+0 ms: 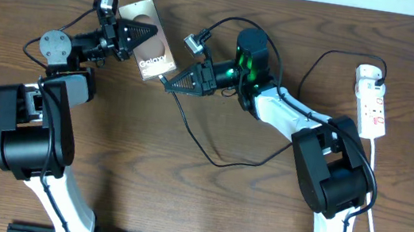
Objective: Plug charger to phone and switch on socket
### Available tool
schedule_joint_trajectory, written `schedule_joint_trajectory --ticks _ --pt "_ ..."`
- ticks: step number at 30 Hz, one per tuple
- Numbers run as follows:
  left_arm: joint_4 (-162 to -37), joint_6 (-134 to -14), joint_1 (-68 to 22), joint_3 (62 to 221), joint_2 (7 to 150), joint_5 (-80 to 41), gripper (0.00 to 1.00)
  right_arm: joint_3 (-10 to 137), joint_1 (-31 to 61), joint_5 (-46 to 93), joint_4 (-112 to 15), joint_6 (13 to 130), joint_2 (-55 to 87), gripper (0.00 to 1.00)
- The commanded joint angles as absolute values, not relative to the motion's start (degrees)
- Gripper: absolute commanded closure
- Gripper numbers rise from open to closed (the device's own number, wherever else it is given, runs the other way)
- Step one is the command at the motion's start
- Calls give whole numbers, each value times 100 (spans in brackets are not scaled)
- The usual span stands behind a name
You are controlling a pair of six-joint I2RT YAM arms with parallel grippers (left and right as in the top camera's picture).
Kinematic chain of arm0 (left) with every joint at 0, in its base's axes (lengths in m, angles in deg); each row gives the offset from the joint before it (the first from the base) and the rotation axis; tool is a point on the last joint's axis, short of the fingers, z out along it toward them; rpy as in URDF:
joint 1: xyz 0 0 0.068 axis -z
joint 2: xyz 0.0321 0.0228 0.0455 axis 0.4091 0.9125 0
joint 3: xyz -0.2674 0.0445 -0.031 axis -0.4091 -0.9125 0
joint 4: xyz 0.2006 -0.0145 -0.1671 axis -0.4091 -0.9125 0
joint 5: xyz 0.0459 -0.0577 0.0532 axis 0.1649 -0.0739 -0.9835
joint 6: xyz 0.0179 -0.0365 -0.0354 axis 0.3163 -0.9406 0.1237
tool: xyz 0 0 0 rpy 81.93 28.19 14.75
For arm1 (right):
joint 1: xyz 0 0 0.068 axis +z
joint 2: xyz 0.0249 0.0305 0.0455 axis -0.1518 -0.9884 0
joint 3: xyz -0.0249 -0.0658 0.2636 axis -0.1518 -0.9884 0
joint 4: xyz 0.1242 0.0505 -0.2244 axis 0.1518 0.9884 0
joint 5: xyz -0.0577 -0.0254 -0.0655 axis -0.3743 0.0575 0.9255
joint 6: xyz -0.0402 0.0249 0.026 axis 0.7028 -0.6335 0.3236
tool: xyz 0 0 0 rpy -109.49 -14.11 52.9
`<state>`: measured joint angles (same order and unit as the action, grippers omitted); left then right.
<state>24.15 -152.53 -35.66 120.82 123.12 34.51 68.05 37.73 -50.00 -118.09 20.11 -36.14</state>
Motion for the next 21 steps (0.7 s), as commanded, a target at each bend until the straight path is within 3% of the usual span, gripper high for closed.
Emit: schedule_joint_trajectory --ticks 1,21 --pt "2509 -15380 -3397 12179 12205 3433 93 6879 3803 -4134 -11822 1961 -3620 99" --pt "2529 -15279 -3306 12069 12205 3479 93 6879 3768 -3693 -11826 1828 -3620 99"
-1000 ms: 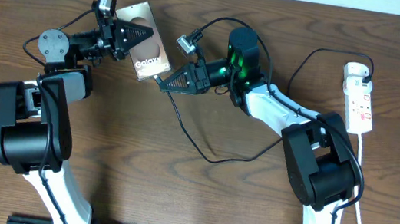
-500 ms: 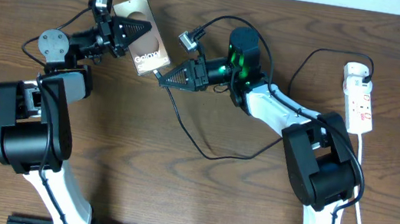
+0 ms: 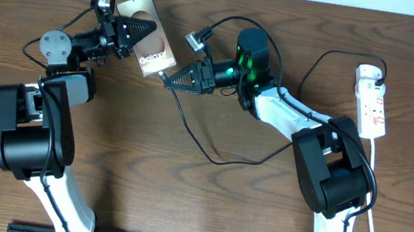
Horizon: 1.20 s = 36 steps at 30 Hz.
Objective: Plug charger to phone and switch on socket
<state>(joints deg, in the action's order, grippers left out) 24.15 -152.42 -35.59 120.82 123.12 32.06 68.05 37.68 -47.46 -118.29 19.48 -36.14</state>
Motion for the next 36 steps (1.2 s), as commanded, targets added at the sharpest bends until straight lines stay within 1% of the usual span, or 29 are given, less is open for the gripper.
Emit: schedule_joint_trajectory --ticks 1,2,11,36 --pt "2529 -15279 -3306 12069 12205 3459 93 6879 3766 -3673 -11826 1806 -3620 99" --pt "2529 -15282 -3306 12069 12205 3435 94 6879 3766 -3665 -11826 1775 -3620 99" --pt "2529 -15284 -3306 12069 12205 3197 93 6879 3764 -3442 -12281 1526 -3620 99" --pt "2490 -15371 -3251 12069 12205 2963 93 6879 3764 -3155 -12277 1382 -3620 99"
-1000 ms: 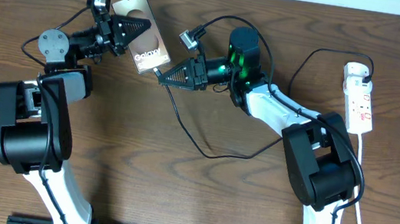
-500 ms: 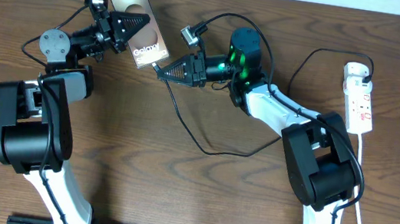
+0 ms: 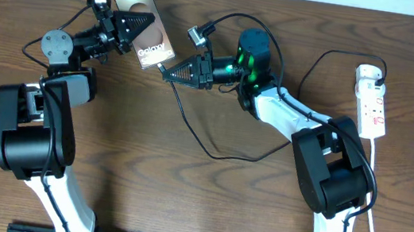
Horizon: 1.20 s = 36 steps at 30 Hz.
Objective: Plug charger to phone and switch on socket
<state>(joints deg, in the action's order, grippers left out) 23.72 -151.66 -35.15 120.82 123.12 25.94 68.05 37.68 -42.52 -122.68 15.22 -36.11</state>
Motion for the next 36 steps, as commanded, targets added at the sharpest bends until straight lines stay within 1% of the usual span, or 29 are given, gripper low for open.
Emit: schedule_joint_trajectory --ticks 1,13,17,23,26,36 --pt "2490 -15371 -3251 12069 12205 2941 93 6881 3764 -3140 -12277 1382 -3620 99" --pt "2466 -15478 -3251 12069 12205 2316 93 6879 3764 -2812 -12277 1316 -3620 99" --pt "2468 -15450 -3251 12069 12205 2347 92 6879 3762 -2768 -12279 1318 -3620 99" --pt "2468 -15365 -3253 12069 12205 2714 93 6879 3727 -2782 -12279 1318 -3620 99" --pt "2466 -15365 -3284 12069 12205 2640 93 6879 3716 -2913 -12344 1318 -3620 99" --pt "2315 -15349 -3966 12069 12205 2513 93 6879 3810 -3501 -12218 1362 -3620 99"
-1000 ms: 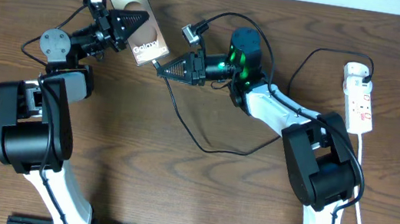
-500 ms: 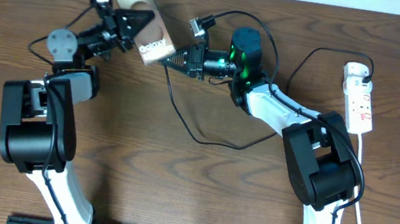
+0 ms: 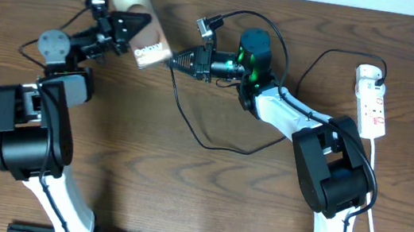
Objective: Plug charger to phone and switch on socket
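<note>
My left gripper [image 3: 132,24] is shut on the phone [image 3: 145,29], a brown-screened slab with white lettering, held tilted above the table at the back left. My right gripper [image 3: 174,60] is shut on the end of the black charger cable [image 3: 190,126], its fingertips right at the phone's lower right end. Whether the plug sits in the phone's port cannot be made out. The cable loops across the table and runs up to the white socket strip [image 3: 371,102] at the right edge, where a plug is inserted at its far end.
The strip's white lead runs down along the right side of the wooden table [image 3: 195,203]. Both arm bases stand near the front edge, left and right.
The left gripper has carried the phone a little further back and left. The right gripper has turned to point level at the phone's lower end, with the cable end still in it.
At first the phone was held tilted by the left gripper, and the right gripper held the cable end just beside its lower corner. Both then shifted slightly toward the back of the table, staying close together. Now the cable end meets the phone's lower end.
</note>
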### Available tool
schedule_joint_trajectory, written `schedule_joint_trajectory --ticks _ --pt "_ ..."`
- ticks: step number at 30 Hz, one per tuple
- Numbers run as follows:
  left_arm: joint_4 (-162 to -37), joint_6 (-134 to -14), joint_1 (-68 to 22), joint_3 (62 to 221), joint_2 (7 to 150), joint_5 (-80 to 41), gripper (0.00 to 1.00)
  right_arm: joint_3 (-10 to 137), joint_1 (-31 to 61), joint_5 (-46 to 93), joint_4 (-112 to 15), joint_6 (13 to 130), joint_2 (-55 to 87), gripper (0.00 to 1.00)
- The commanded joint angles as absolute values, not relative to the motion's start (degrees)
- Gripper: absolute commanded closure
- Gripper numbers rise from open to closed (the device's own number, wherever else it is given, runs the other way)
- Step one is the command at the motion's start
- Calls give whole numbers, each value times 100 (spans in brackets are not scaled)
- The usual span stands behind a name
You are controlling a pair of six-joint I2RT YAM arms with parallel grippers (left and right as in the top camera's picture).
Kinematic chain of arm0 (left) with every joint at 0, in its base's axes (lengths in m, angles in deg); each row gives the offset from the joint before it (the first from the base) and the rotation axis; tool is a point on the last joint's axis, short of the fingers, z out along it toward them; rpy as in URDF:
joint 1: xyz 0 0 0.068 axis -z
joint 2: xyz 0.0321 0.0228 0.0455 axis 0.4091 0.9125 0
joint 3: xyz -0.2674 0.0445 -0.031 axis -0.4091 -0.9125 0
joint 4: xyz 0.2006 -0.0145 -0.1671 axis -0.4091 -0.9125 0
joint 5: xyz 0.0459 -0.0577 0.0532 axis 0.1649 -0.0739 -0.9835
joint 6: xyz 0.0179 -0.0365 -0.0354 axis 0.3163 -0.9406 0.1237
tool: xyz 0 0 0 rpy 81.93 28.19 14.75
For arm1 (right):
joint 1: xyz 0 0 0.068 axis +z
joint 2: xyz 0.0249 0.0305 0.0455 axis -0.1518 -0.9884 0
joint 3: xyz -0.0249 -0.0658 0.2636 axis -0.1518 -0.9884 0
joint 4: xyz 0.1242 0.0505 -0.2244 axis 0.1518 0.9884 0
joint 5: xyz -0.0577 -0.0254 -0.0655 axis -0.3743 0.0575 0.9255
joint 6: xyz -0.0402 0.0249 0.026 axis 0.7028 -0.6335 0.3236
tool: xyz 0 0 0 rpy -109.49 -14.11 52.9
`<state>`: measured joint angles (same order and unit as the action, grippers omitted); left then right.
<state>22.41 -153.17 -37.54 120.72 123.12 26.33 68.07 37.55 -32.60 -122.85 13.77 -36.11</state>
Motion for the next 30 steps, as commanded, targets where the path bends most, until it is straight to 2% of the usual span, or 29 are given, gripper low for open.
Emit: schedule_joint_trajectory --ticks 1,17,30 --pt "2317 -15369 -4014 12069 12205 2480 93 6879 3832 -3514 -12191 1388 -3620 99" --pt "2057 -14901 -4062 12069 12205 2351 93 6879 4033 -3682 -12152 1469 -3620 99" --pt "1731 -14565 -3762 12069 12205 2406 93 6879 4022 -3680 -12172 1496 -3620 99"
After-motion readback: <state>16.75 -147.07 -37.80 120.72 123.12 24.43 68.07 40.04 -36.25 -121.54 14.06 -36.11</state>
